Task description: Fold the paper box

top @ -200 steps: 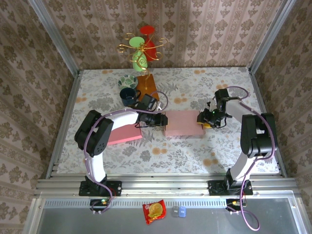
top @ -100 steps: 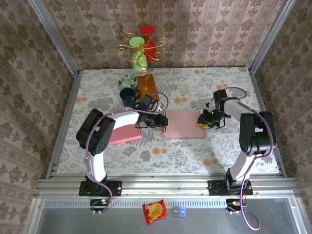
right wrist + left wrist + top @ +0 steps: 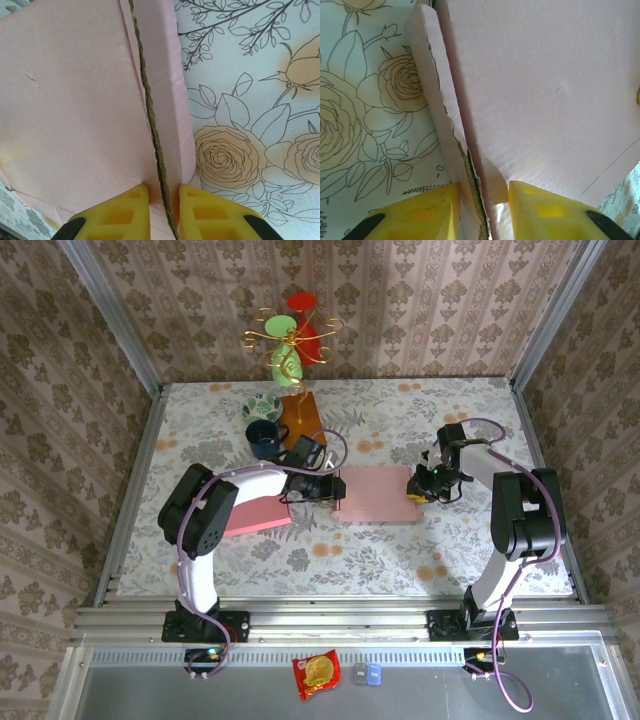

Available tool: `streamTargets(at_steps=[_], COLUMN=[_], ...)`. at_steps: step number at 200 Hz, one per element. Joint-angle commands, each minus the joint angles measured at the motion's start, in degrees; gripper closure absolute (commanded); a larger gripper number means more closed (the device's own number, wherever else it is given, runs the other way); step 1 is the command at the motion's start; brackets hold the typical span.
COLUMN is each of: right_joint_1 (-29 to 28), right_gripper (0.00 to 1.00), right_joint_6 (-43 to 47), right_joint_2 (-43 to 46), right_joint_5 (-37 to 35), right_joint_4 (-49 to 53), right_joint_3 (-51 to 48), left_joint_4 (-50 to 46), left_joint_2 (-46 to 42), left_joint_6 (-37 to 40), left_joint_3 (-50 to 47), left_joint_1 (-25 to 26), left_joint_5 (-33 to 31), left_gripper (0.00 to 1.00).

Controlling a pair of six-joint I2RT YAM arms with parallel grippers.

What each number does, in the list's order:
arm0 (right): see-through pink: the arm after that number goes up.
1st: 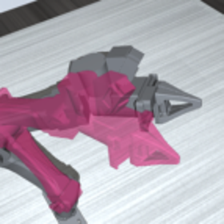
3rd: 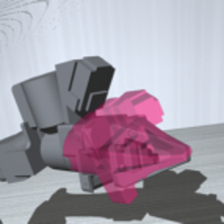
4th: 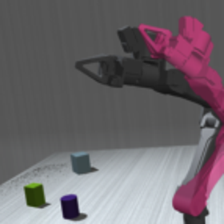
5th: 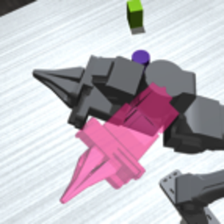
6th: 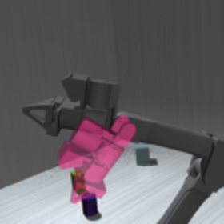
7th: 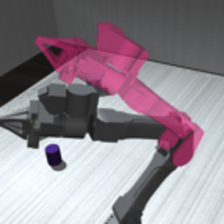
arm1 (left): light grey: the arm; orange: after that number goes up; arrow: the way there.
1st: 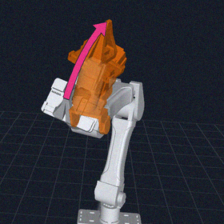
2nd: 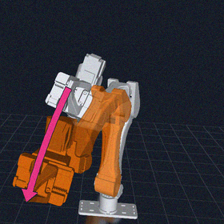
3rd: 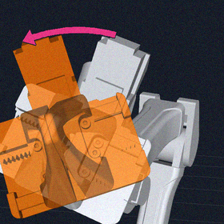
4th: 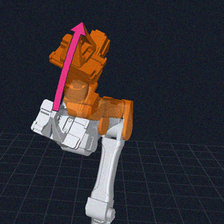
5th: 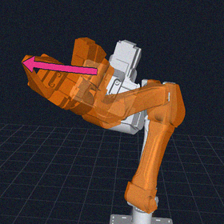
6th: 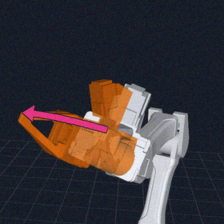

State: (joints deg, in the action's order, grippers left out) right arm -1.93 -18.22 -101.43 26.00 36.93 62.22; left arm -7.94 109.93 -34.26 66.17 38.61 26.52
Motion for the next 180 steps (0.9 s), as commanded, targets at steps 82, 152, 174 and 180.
streamTargets(at_steps=[82,152,174,180], right_joint_1=[-1.14,3.04,3.99,4.12], right_gripper=[0.82,0.44,0.37,0.36], right_joint_6=[-0.96,-4.61,-5.51,-5.52], right_joint_2=[-1.21,-0.14,-1.49,-1.93], right_joint_5=[1.2,5.91,7.81,8.25], right_joint_4=[0.08,-5.81,-8.56,-8.82], right_joint_3=[0.23,-0.71,-1.03,-0.97], left_joint_4=[-0.62,0.36,1.69,1.95], left_joint_2=[2.04,1.71,1.36,1.33], left_joint_6=[0.91,1.02,0.46,0.36], left_joint_3=[-0.11,-1.35,-2.39,-2.66], left_joint_1=[0.89,0.16,-0.41,-0.55], left_joint_5=[0.2,-0.07,0.02,0.1], left_gripper=[0.8,0.88,0.88,0.88])
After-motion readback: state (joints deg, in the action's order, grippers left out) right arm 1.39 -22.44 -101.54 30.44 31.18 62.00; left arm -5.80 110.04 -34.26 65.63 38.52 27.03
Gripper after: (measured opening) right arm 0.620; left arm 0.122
